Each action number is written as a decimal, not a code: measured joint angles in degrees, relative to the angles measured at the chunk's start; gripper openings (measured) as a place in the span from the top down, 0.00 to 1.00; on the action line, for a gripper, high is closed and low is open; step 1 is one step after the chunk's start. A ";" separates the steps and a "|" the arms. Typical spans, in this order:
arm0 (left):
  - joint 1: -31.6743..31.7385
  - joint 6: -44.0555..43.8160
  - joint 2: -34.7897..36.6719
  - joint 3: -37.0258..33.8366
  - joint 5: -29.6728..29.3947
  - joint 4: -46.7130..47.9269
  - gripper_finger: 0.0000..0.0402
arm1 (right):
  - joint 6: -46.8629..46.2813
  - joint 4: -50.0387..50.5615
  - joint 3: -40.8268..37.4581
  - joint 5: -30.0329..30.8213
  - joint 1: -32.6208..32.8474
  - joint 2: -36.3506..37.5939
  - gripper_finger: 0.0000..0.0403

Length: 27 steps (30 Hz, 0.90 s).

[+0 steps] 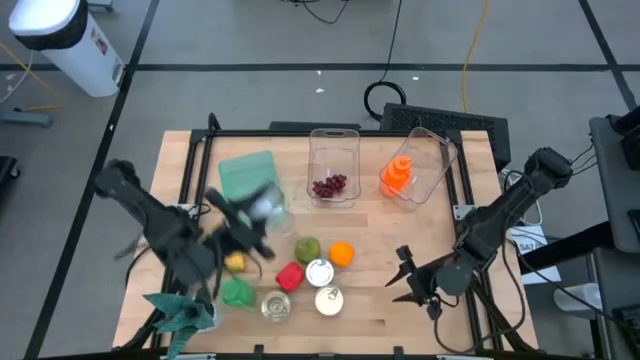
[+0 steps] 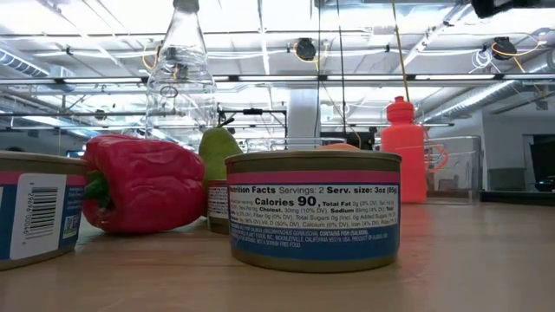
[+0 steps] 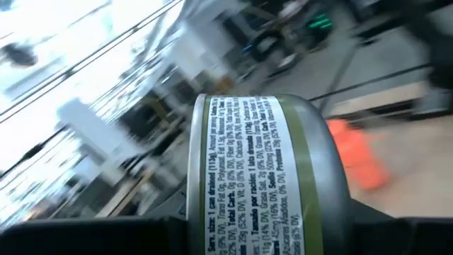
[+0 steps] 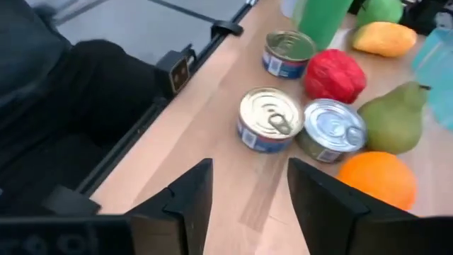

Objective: Pick & Place Food Item
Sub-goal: Put the bottom green tuna can into the green bin

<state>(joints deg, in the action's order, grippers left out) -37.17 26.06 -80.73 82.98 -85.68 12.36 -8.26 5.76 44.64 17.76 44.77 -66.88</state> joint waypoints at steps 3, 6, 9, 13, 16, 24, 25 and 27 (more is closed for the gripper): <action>3.79 -4.93 3.45 0.00 -0.26 6.88 0.68 | -0.35 -4.74 -3.79 0.02 0.94 0.11 0.58; 7.58 -12.35 5.30 0.00 0.78 14.44 0.68 | -1.04 -8.93 -7.84 0.02 1.85 0.00 0.57; 11.84 -22.24 5.81 0.00 5.61 24.84 0.68 | -1.12 -14.01 -11.68 0.03 1.97 0.07 0.58; 19.18 -38.34 5.52 -0.04 15.16 41.41 0.68 | -1.09 -19.38 -15.71 0.34 1.68 0.05 0.59; 24.67 -49.73 5.10 -0.04 20.53 54.24 0.68 | 0.03 -22.17 -17.51 0.52 1.31 0.05 0.59; 35.40 -58.80 4.16 -4.02 35.07 68.23 0.68 | 10.36 -29.27 -20.17 12.77 0.14 0.06 0.59; 36.42 -57.67 3.75 -5.19 35.88 67.58 0.68 | 11.43 -29.67 -20.17 14.00 -0.76 0.09 0.59; 38.29 -55.76 3.08 -7.68 38.14 67.25 0.68 | 12.52 -29.98 -20.17 15.05 -3.00 0.14 0.59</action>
<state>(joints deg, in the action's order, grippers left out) 1.12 -29.71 -77.65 75.30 -47.54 79.61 4.26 -24.22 24.47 32.82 41.77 -66.74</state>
